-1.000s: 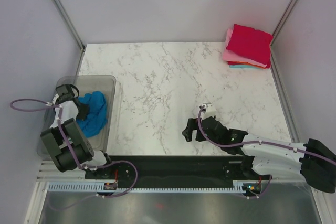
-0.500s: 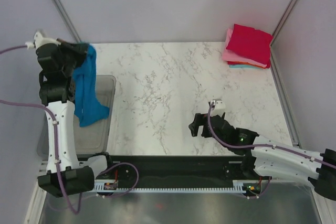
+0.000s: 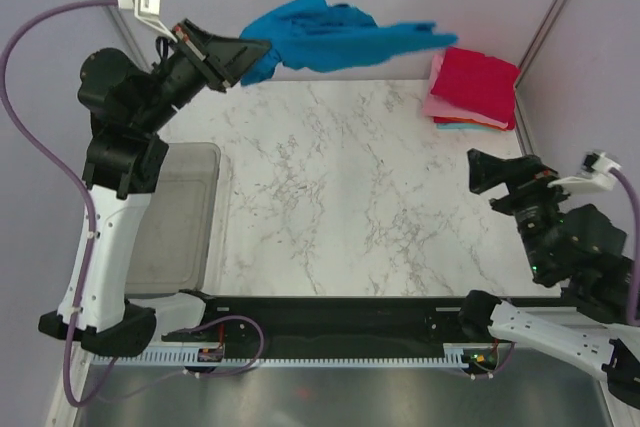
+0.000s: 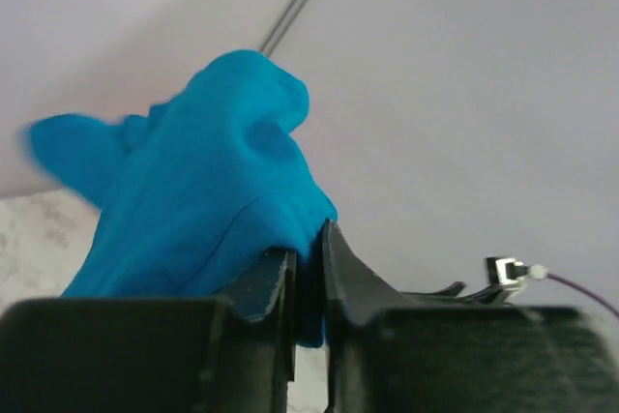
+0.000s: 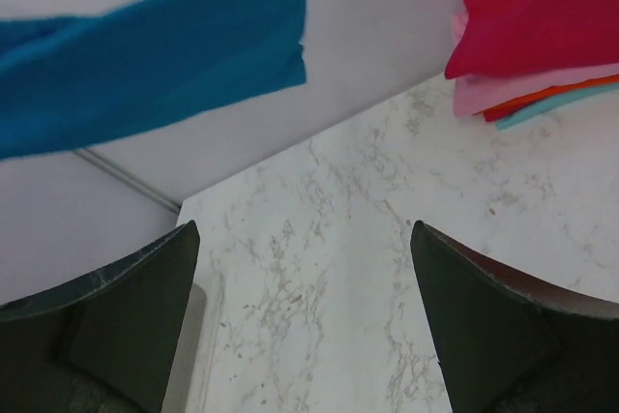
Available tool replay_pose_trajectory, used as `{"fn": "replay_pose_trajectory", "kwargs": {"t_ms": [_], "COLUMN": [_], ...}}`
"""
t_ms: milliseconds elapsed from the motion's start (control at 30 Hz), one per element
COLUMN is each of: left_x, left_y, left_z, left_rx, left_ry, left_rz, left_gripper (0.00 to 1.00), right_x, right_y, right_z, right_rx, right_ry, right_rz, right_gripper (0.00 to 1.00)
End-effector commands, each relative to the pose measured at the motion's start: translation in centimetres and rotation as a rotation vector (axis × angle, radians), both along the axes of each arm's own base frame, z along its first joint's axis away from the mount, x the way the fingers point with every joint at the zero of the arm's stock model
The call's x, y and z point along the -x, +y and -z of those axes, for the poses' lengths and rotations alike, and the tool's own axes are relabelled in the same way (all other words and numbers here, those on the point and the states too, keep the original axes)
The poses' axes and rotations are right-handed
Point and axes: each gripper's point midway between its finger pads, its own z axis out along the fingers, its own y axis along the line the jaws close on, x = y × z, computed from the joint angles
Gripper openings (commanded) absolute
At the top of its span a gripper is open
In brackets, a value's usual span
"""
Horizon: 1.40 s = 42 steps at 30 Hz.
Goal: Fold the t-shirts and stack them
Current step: Move the tshirt to the center of the board
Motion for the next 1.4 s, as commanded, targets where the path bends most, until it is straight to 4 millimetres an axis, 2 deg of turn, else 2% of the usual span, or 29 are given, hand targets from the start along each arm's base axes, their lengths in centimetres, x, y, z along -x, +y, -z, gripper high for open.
{"fn": "replay_pose_trajectory", "kwargs": {"t_ms": [0,33,100,133,167,200,233,300,333,433,467,567,600,633,733,800,833,900,1000,1033,1067,1100,1133,1200,1233,1267,1300,1333,1367], "left_x": [0.2,0.2,0.6,0.0,1.8,2.4,2.6,4.2,4.9,6.6,7.1,9.9,12.0,12.7,15.5,17.3,17.7,18.6,19.6,19.6,19.7,19.7,19.6,19.1,18.5,18.6,18.3,18.3,18.3], "left_y": [2.1,3.1,4.7,7.0,9.2,10.7,11.6,11.3,9.4,5.7,4.9,2.4,2.6,2.7,4.2,4.8,5.2,6.1,7.4,7.5,7.6,7.6,7.5,7.3,7.3,7.3,7.4,7.6,7.6], "left_z": [5.3,9.6,14.1,19.4,20.2,21.4,24.0,23.2,23.3,20.8,18.2,15.3,11.2,10.9,6.5,4.1,3.3,1.8,0.6,0.5,0.5,0.4,0.4,0.5,0.8,0.7,0.8,0.8,0.8], "left_rx": [-0.064,-0.11,-0.173,-0.215,-0.193,-0.172,-0.194,-0.154,-0.157,-0.093,-0.042,0.131,0.288,0.35,0.475,0.478,0.494,0.526,0.549,0.546,0.535,0.534,0.53,0.518,0.522,0.527,0.541,0.548,0.545], "left_ry": [0.105,0.205,0.283,0.415,0.432,0.463,0.493,0.42,0.403,0.338,0.249,0.202,0.107,0.071,-0.057,-0.135,-0.162,-0.208,-0.286,-0.299,-0.319,-0.325,-0.322,-0.318,-0.306,-0.3,-0.291,-0.291,-0.298], "left_rz": [-0.13,-0.188,-0.267,-0.406,-0.494,-0.57,-0.614,-0.567,-0.454,-0.218,-0.154,0.092,0.191,0.238,0.292,0.296,0.282,0.259,0.199,0.185,0.168,0.163,0.167,0.166,0.154,0.159,0.147,0.143,0.139], "left_gripper": [0.22,0.45,0.57,0.75,0.89,0.96,1.0,1.0,1.0,1.0,1.0,1.0,1.0,1.0,1.0,1.0,1.0,1.0,1.0,1.0,1.0,0.99,0.99,0.99,0.99,0.99,0.99,0.99,0.99], "right_x": [1.8,2.4,3.6,4.1,4.6,4.7,4.8,4.5,4.0,2.2,1.3,-0.3,-0.9,-1.4,-3.2,-5.1,-5.5,-7.9,-10.6,-11.3,-12.6,-13.3,-14.1,-15.9,-16.9,-17.0,-17.9,-18.3,-19.1], "right_y": [-5.2,-6.2,-8.0,-8.5,-9.1,-9.3,-9.1,-7.4,-6.0,-0.3,1.7,5.1,6.1,6.8,8.8,9.7,11.2,11.3,13.8,14.5,15.9,16.6,17.2,19.1,20.2,20.2,21.1,21.3,21.8], "right_z": [0.7,0.0,0.0,-0.2,0.0,0.6,1.1,2.4,3.9,8.4,10.2,14.3,15.1,15.6,18.1,20.7,23.3,25.0,26.5,28.0,27.0,27.4,29.5,29.0,29.7,30.9,30.2,31.5,31.2], "right_rx": [0.065,0.029,-0.001,-0.02,-0.029,-0.013,-0.002,0.022,0.057,0.146,0.202,0.293,0.313,0.331,0.406,0.435,0.463,0.416,0.385,0.405,0.391,0.401,0.429,0.418,0.412,0.426,0.413,0.423,0.412], "right_ry": [0.032,0.02,0.015,0.01,0.008,0.022,0.033,0.069,0.103,0.22,0.276,0.376,0.378,0.386,0.443,0.516,0.594,0.632,0.639,0.675,0.649,0.662,0.708,0.697,0.706,0.729,0.71,0.734,0.724], "right_rz": [0.115,0.12,0.12,0.116,0.11,0.105,0.095,0.041,0.02,-0.088,-0.106,-0.126,-0.132,-0.136,-0.129,-0.121,-0.197,-0.196,-0.271,-0.278,-0.304,-0.315,-0.319,-0.351,-0.365,-0.363,-0.37,-0.37,-0.37], "right_gripper": [0.98,0.98,0.98,0.98,0.98,0.98,0.98,0.98,0.98,0.98,0.98,0.98,0.98,0.98,0.98,0.98,0.98,0.98,0.98,0.98,0.98,0.98,0.98,0.97,0.97,0.97,0.97,0.97,0.96]}}
